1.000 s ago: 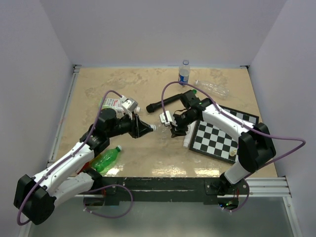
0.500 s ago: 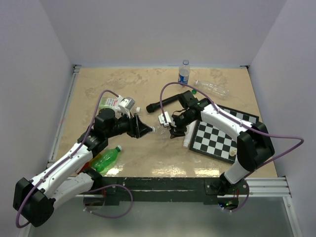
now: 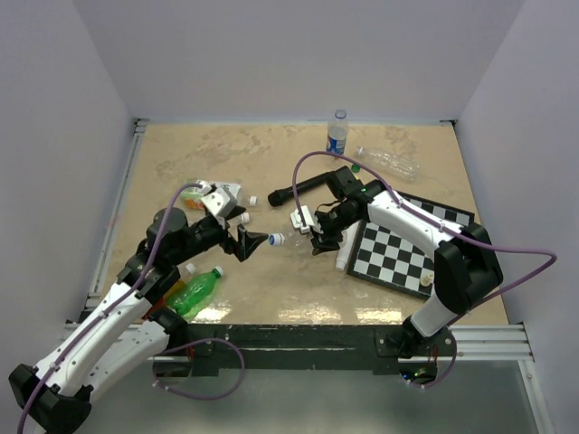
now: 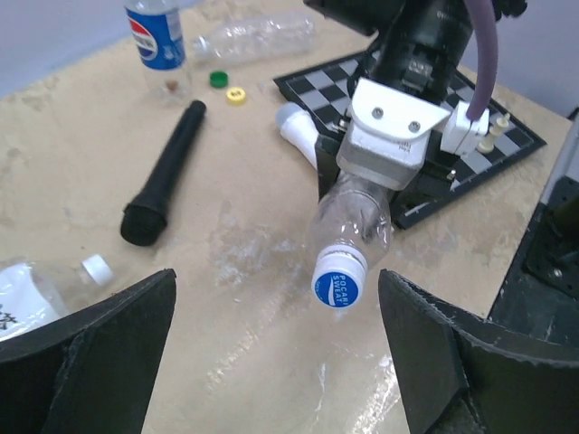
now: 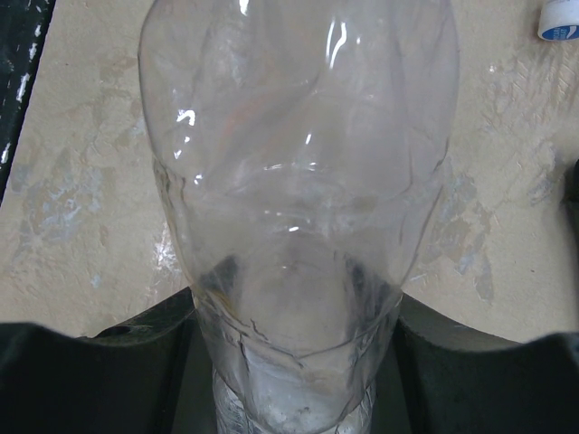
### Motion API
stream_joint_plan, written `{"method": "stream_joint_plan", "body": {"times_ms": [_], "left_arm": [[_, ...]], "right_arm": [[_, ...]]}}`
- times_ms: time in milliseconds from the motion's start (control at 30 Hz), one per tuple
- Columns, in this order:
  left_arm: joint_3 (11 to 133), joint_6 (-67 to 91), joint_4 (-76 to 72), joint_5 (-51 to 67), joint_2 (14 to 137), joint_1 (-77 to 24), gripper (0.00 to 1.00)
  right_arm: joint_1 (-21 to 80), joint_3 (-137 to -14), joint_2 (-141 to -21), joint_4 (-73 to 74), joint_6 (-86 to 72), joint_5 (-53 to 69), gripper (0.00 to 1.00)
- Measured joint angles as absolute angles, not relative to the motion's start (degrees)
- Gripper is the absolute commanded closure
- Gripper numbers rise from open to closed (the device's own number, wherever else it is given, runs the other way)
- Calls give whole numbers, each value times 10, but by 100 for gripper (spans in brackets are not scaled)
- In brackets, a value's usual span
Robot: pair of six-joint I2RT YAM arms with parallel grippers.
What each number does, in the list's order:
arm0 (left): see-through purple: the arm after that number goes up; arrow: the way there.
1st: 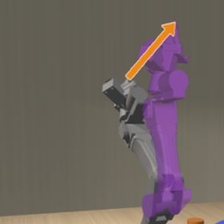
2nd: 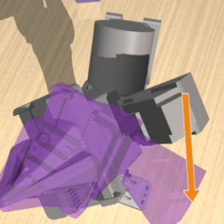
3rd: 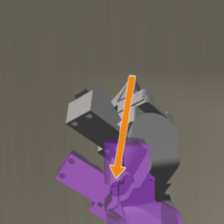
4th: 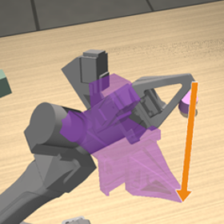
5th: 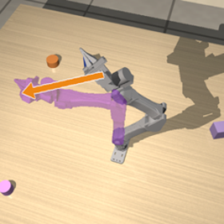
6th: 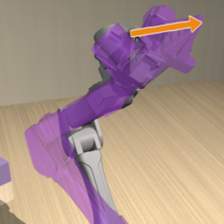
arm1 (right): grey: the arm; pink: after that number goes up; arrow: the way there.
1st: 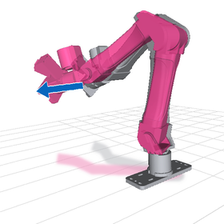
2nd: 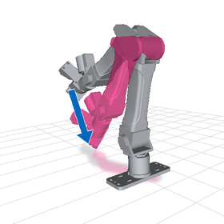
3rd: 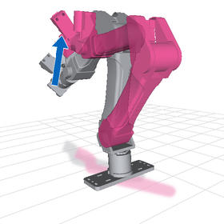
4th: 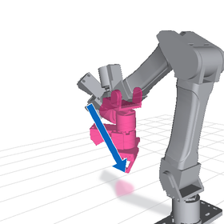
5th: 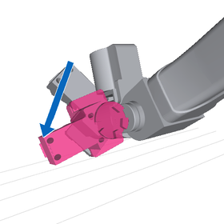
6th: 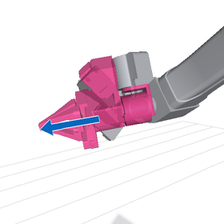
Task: Unscrew the bottle caps
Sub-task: Unscrew the bottle cap from the plastic bottle.
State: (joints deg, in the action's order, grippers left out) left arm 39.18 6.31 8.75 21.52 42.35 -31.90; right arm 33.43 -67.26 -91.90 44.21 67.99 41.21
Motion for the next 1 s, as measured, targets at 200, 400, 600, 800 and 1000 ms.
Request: {"method": "stream_joint_plan", "body": {"times_ms": [200, 400, 600, 800, 1000], "left_arm": [[384, 30, 65, 168, 386, -319, 0], [367, -63, 53, 233, 393, -319, 0], [343, -161, 35, 298, 390, -319, 1], [342, -196, 15, 329, 415, -319, 1], [335, -208, -1, 341, 409, -319, 2]], "right_arm": [[334, -673, -919, 443, 680, 412, 91], [334, -673, -919, 444, 680, 412, 91], [334, -673, -919, 444, 681, 412, 91], [335, -673, -919, 444, 682, 412, 91], [335, -673, -919, 444, 682, 412, 91]]}}
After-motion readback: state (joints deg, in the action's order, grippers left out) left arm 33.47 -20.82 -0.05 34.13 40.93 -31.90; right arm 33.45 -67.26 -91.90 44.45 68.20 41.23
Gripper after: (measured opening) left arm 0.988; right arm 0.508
